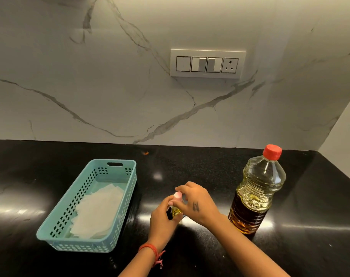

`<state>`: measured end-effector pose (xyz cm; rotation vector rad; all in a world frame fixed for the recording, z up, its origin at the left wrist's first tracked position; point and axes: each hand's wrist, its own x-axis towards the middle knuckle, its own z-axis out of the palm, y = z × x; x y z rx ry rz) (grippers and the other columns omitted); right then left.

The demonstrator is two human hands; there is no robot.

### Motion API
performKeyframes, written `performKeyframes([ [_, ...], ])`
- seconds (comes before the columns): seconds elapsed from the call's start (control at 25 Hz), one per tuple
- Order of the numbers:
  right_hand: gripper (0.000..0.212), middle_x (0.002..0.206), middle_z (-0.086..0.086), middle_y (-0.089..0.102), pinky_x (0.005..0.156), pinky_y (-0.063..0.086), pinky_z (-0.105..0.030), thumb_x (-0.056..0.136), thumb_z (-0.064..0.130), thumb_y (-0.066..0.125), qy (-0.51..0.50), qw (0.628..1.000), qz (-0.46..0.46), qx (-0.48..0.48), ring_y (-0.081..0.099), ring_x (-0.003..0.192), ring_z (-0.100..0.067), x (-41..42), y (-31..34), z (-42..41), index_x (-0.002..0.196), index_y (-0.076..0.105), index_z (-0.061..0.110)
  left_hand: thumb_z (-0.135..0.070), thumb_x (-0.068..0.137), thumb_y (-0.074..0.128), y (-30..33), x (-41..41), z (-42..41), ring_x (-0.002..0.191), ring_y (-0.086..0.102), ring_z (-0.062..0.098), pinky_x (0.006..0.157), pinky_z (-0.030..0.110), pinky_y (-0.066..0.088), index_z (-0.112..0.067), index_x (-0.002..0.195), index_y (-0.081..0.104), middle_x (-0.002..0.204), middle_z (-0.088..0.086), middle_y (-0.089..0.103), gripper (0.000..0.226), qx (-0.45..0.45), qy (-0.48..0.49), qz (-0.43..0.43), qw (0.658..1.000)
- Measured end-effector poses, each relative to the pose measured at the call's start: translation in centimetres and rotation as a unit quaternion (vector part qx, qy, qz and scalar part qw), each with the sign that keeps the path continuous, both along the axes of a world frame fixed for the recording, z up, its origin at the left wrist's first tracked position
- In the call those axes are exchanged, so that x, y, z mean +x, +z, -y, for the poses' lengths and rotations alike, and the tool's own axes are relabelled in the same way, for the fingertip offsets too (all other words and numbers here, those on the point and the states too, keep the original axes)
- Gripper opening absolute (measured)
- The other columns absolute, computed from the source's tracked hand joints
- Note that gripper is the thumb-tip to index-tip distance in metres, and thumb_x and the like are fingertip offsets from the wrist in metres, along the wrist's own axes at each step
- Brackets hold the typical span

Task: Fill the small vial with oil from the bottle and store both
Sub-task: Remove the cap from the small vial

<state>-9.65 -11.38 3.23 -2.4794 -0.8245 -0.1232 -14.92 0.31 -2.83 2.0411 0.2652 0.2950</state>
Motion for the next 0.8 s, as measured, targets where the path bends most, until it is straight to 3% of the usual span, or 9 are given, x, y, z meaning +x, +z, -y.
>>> performKeyframes([
  [0.12,0.028,0.097,-0.003,0.060,0.071,0.035,-0.022,0.088,0.035,0.057,0.008,1.000,0.000,-0.002,0.056,0.092,-0.019,0.4,-0.3,-0.4,0.105,0.065,0.015,-0.015,0.072,0.075,0.0,0.0,0.0,0.083,0.064,0.002,0.070,0.022,0.051,-0.045,0.083,0.056,0.081,-0.016,0.068,0.037,0.007,-0.005,-0.006,1.000],
  [0.32,0.019,0.091,-0.008,0.056,0.068,0.033,-0.024,0.089,0.021,0.054,0.065,0.997,0.018,-0.025,0.054,0.088,-0.024,0.9,-0.5,-0.3,0.095,0.066,0.007,-0.018,0.072,0.074,-0.7,0.6,-0.4,0.080,0.066,0.007,0.073,0.034,0.054,-0.036,0.092,0.061,0.080,-0.010,0.071,0.030,0.034,-0.024,-0.013,0.999],
  [0.44,0.020,0.093,-0.011,0.057,0.068,0.039,-0.031,0.090,0.016,0.050,0.104,0.992,0.040,-0.060,0.054,0.090,-0.028,1.3,-0.3,-0.2,0.097,0.065,0.005,-0.018,0.074,0.073,-0.7,0.7,-0.4,0.082,0.066,0.007,0.075,0.032,0.053,-0.030,0.102,0.062,0.082,-0.012,0.069,0.032,0.039,-0.028,-0.012,0.999],
  [0.56,0.022,0.106,-0.008,0.060,0.079,0.047,-0.039,0.090,0.016,0.052,0.140,0.986,0.037,-0.087,0.054,0.101,-0.026,1.3,0.6,0.1,0.108,0.065,0.013,-0.020,0.076,0.072,-0.4,0.7,-0.4,0.081,0.064,0.007,0.074,0.028,0.052,-0.025,0.102,0.062,0.080,-0.012,0.066,0.028,0.043,-0.030,-0.015,0.998],
  [0.68,0.047,0.125,-0.003,0.054,0.085,0.048,-0.037,0.084,0.027,0.061,0.140,0.983,0.035,-0.116,0.052,0.110,-0.023,1.0,1.5,0.3,0.129,0.049,0.033,-0.018,0.075,0.072,-0.5,0.8,-0.5,0.077,0.062,-0.003,0.069,0.020,0.049,-0.026,0.102,0.064,0.078,-0.017,0.065,0.030,0.046,-0.028,-0.016,0.998],
  [0.76,0.059,0.126,-0.002,0.049,0.082,0.046,-0.033,0.083,0.047,0.058,0.084,0.989,0.015,-0.123,0.054,0.104,-0.023,1.0,1.8,0.1,0.136,0.037,0.032,-0.016,0.074,0.072,-0.5,0.8,-0.5,0.076,0.061,-0.009,0.065,0.009,0.044,-0.028,0.104,0.065,0.075,-0.022,0.064,0.033,0.045,-0.029,-0.016,0.998],
  [0.8,0.058,0.121,-0.003,0.050,0.078,0.043,-0.031,0.083,0.054,0.055,0.054,0.991,0.003,-0.124,0.055,0.100,-0.024,1.0,1.7,-0.1,0.132,0.041,0.025,-0.016,0.074,0.072,-0.5,0.8,-0.5,0.075,0.060,-0.010,0.064,0.005,0.043,-0.028,0.104,0.065,0.074,-0.024,0.062,0.033,0.045,-0.028,-0.017,0.998],
])
